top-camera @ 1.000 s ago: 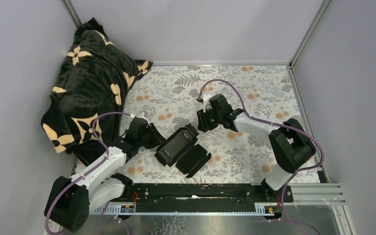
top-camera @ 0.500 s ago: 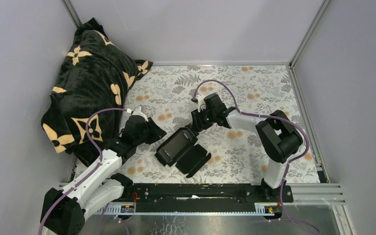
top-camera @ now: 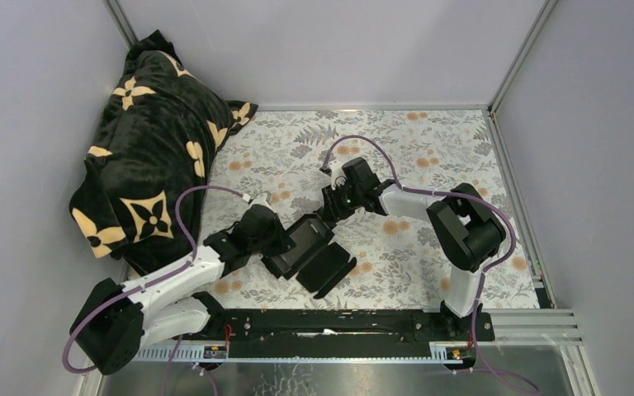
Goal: Fold the paper box
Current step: Fold the paper box at the center of the board.
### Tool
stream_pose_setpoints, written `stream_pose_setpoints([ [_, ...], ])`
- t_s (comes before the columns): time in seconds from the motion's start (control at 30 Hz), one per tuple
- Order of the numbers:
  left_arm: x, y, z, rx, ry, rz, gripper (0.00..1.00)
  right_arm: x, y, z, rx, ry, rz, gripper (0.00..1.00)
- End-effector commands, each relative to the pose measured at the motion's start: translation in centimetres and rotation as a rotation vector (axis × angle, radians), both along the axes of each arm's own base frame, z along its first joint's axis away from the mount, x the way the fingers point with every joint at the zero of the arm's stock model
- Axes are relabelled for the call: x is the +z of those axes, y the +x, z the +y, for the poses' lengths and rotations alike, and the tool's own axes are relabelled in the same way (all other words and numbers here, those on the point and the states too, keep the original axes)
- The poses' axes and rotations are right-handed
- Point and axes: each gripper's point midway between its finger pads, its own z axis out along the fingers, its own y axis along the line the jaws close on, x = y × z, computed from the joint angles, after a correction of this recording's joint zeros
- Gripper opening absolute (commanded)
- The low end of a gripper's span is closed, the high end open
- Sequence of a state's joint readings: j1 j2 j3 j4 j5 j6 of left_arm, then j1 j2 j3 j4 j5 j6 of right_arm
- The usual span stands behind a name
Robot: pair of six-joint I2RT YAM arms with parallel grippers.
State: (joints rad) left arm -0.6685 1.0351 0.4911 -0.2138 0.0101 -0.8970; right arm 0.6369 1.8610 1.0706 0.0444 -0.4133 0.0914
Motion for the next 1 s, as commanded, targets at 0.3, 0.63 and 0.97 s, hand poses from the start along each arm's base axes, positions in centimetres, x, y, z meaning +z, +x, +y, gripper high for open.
stream_pose_setpoints([
  [0.3,-3.5,2.3,0.6,0.075,0.128,-0.025,0.11,1.5,-0.3,-0.4,-0.013,0.004,-0.043,0.26],
  [0.63,-5.2,3.0,0.1,0.068,0.16,-0.009,0.11,2.6,-1.7,-2.0,-0.039,-0.021,-0.043,0.25],
  [0.97,-6.1,2.8,-0.2,0.058,0.155,0.007,0.1,4.1,-1.9,-2.3,-0.053,-0.037,-0.047,0.3],
])
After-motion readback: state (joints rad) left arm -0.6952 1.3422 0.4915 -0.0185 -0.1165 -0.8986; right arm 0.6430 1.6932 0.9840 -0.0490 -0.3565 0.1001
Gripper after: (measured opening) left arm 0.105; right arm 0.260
